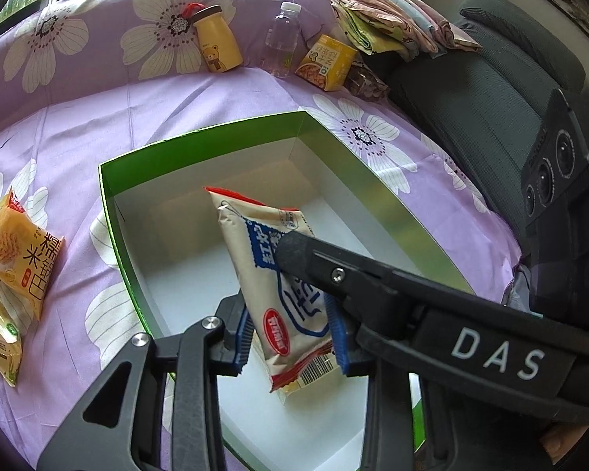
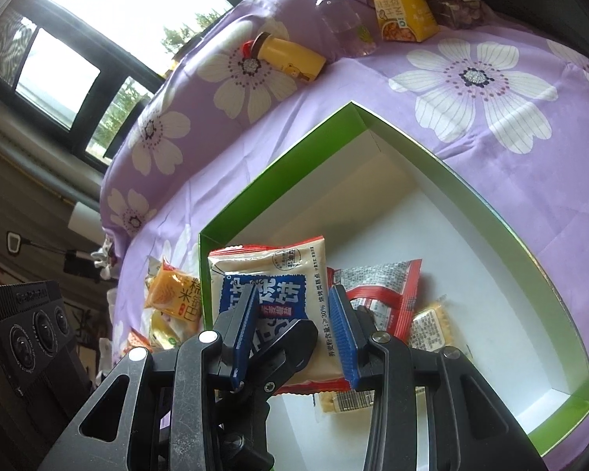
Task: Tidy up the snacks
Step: 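Lower the biscuit packet into the box, open the right gripper, withdraw, then move the right tool to the orange panda snack bag and grasp it, then lift the panda bag and carry it over the green box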
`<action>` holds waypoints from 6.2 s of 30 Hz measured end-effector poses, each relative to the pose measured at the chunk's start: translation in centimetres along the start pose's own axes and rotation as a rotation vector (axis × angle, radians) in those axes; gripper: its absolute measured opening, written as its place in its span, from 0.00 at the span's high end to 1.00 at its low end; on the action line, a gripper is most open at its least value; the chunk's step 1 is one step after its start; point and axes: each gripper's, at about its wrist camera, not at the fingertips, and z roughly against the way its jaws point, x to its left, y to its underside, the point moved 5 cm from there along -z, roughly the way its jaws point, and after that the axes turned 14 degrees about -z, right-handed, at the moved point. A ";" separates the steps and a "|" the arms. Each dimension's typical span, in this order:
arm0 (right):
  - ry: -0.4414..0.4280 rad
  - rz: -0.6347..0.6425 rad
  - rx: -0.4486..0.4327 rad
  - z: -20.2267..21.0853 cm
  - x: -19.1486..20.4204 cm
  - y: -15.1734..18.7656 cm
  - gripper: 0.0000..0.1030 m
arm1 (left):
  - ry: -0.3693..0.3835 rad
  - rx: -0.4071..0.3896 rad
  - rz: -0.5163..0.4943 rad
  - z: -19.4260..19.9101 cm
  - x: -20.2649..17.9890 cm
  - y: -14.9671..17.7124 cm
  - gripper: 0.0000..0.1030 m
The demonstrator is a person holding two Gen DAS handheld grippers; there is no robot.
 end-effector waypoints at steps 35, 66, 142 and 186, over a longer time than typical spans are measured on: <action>0.010 -0.008 -0.100 1.9 1.3 0.1 0.61 | -0.055 -0.066 0.078 5.8 3.5 1.8 0.56; -0.029 0.181 -0.177 -0.9 10.2 5.9 0.20 | -0.406 -0.143 0.560 19.3 26.9 18.5 0.13; -0.079 0.381 -0.040 -2.2 14.5 12.8 0.47 | -0.048 -0.204 0.171 14.6 9.7 9.5 0.60; 0.003 0.027 -0.147 3.9 0.8 1.8 0.47 | 0.117 -0.118 0.054 4.1 -0.4 1.6 0.61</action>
